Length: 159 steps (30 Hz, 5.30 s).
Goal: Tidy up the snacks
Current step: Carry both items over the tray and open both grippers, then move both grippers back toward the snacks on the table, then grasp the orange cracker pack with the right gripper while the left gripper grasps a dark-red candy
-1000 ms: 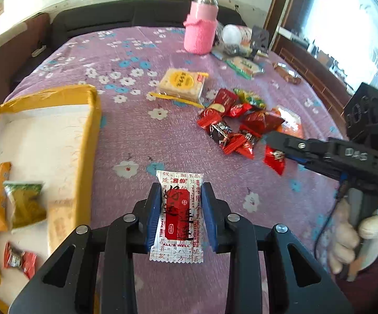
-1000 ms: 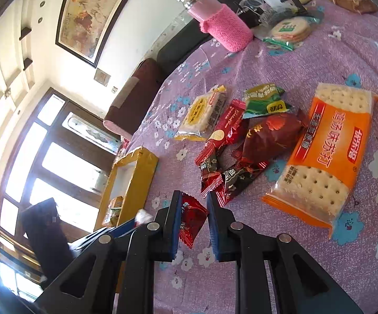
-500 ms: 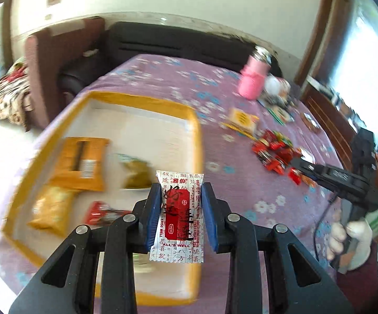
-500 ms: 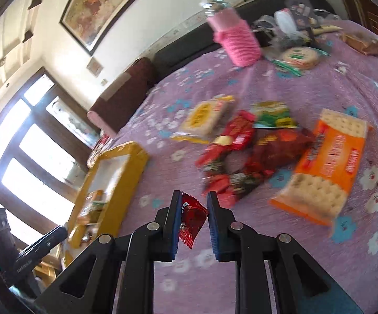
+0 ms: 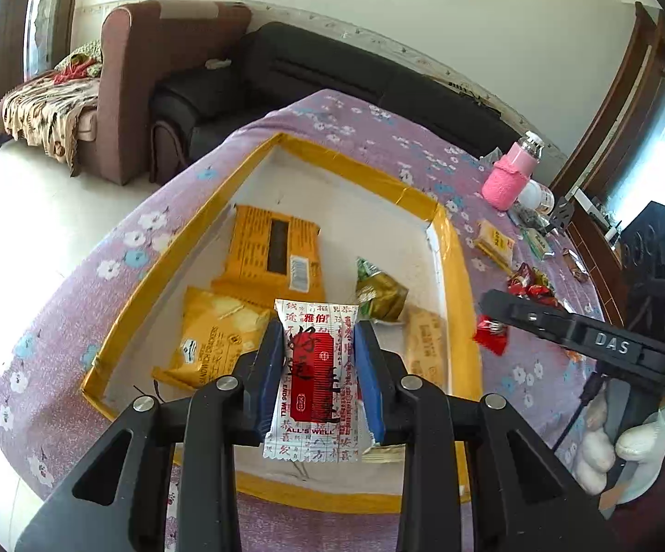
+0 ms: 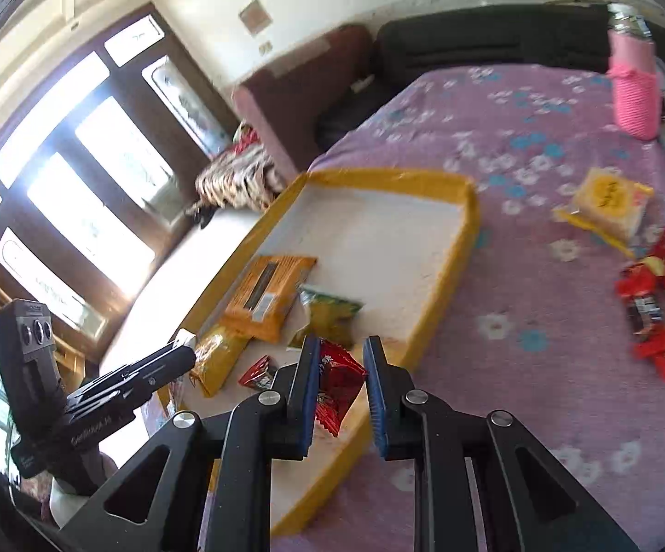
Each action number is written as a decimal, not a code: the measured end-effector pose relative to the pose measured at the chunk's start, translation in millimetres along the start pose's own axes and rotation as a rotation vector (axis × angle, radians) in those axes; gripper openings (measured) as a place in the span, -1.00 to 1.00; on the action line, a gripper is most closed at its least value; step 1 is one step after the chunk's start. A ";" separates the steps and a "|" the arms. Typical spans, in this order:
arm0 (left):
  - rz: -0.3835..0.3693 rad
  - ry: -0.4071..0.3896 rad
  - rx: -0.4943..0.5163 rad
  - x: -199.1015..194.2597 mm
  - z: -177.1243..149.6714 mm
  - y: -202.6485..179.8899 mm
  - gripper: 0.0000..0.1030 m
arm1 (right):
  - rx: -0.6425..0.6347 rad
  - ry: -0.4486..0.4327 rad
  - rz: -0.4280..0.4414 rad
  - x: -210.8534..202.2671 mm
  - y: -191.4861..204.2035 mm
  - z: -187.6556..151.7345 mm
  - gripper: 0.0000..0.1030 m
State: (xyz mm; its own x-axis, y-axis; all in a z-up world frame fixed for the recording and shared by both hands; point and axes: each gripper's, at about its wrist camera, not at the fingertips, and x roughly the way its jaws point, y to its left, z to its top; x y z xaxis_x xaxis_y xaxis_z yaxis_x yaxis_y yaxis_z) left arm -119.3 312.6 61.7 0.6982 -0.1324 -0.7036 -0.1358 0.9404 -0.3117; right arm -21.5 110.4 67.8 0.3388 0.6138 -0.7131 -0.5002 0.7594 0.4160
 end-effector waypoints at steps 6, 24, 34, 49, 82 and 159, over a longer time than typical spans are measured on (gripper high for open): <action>0.002 0.031 0.001 14.9 -2.5 5.3 -0.45 | -0.003 0.081 -0.022 42.7 9.0 2.2 -0.63; -0.012 -0.027 -0.011 -10.0 -6.2 -12.4 0.38 | -0.034 0.021 -0.035 30.6 21.9 6.1 -0.39; 0.039 0.026 0.079 -11.3 -20.1 -54.6 0.38 | 0.002 -0.099 -0.086 -38.8 -9.6 -21.8 -0.10; 0.160 0.021 0.259 -21.2 -41.8 -122.5 0.38 | 0.193 -0.210 -0.162 -122.5 -112.6 -62.2 -0.08; -0.106 0.092 0.247 -4.4 -41.5 -155.2 0.56 | 0.521 -0.251 -0.408 -147.9 -282.4 -43.8 0.09; -0.281 0.183 0.677 126.0 -2.5 -322.0 -0.38 | 0.400 -0.266 -0.473 -128.2 -257.6 -67.4 0.53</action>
State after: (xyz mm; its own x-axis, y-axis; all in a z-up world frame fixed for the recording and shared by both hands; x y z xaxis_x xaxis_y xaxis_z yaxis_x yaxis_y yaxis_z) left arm 10.7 -7.6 71.9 0.5066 -0.3900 -0.7689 0.5328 0.8428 -0.0764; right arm 10.2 -178.4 14.0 0.6589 0.1889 -0.7281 0.0666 0.9495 0.3066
